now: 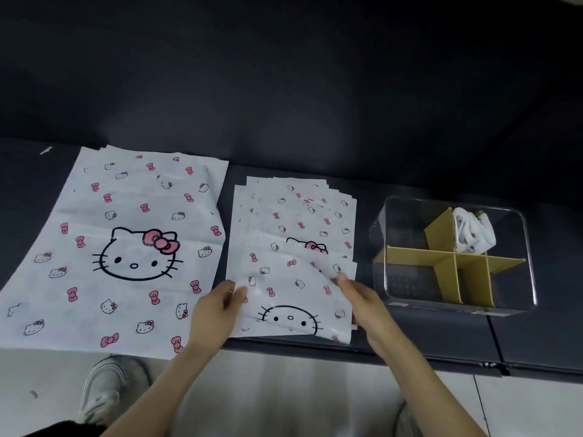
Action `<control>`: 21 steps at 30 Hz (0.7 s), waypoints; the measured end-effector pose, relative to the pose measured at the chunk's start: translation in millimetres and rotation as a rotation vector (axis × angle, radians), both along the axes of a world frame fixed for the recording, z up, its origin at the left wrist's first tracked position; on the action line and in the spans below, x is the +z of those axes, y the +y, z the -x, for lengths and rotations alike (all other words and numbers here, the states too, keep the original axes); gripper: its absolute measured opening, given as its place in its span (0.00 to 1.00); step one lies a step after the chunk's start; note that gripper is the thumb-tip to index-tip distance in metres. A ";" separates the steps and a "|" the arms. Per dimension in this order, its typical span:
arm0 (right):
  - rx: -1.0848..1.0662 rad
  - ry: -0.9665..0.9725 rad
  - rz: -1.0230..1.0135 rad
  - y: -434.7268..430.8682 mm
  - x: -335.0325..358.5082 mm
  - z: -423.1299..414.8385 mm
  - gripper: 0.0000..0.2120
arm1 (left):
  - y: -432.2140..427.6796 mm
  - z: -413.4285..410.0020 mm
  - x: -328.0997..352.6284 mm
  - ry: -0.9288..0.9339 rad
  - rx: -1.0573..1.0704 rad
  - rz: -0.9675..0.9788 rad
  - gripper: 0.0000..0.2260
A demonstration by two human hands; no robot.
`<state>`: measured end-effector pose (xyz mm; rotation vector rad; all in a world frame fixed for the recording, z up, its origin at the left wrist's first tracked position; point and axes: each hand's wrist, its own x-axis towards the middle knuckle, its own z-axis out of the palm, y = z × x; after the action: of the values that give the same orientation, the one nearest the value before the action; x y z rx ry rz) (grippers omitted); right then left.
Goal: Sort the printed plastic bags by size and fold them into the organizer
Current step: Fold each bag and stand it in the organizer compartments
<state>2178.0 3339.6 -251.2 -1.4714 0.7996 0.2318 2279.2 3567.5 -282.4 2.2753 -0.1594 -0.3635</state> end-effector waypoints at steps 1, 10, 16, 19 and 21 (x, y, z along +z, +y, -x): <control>-0.026 0.006 -0.015 0.3 -0.2 0.3 0.16 | -3.7 -0.4 0.4 -0.024 0.017 -0.024 0.17; -0.181 0.060 0.512 8.2 -29.7 -11.2 0.21 | -12.5 2.0 -10.0 -0.139 -0.026 -0.368 0.11; -0.177 0.085 0.546 8.6 -34.5 -10.1 0.21 | -14.6 17.2 -25.6 -0.692 -0.243 -0.405 0.18; -0.173 0.097 0.581 8.0 -35.7 -11.3 0.20 | -21.2 24.0 -35.5 -0.735 -0.483 -0.313 0.19; -0.174 0.096 0.592 7.4 -35.4 -12.5 0.20 | -24.7 27.9 -41.7 -0.657 -0.577 -0.358 0.21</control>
<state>2190.5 3347.1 -286.6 -1.9373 1.1299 -0.0778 2251.3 3542.8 -324.1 2.5938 -1.1802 0.0974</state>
